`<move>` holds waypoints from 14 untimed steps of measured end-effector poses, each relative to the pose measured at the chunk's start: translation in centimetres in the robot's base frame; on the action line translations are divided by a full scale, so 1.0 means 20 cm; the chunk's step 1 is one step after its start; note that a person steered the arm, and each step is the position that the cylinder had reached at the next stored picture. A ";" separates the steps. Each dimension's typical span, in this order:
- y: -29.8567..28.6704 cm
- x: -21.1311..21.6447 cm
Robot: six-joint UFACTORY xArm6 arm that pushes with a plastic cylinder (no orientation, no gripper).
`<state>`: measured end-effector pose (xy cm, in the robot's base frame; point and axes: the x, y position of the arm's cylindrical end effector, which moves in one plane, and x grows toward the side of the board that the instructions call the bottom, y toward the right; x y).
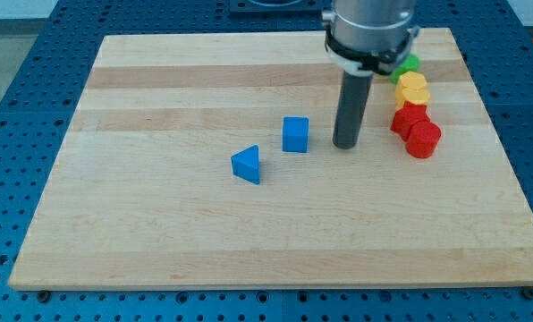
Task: Push the blue cube below the red circle
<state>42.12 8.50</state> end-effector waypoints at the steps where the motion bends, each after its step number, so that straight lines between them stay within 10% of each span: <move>1: -0.16 -0.13; 3: -0.59 -0.08; 5: -0.25 0.22; 8: -0.79 0.05; 12: 0.05 0.21; 14: -0.04 0.30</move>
<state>48.05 7.79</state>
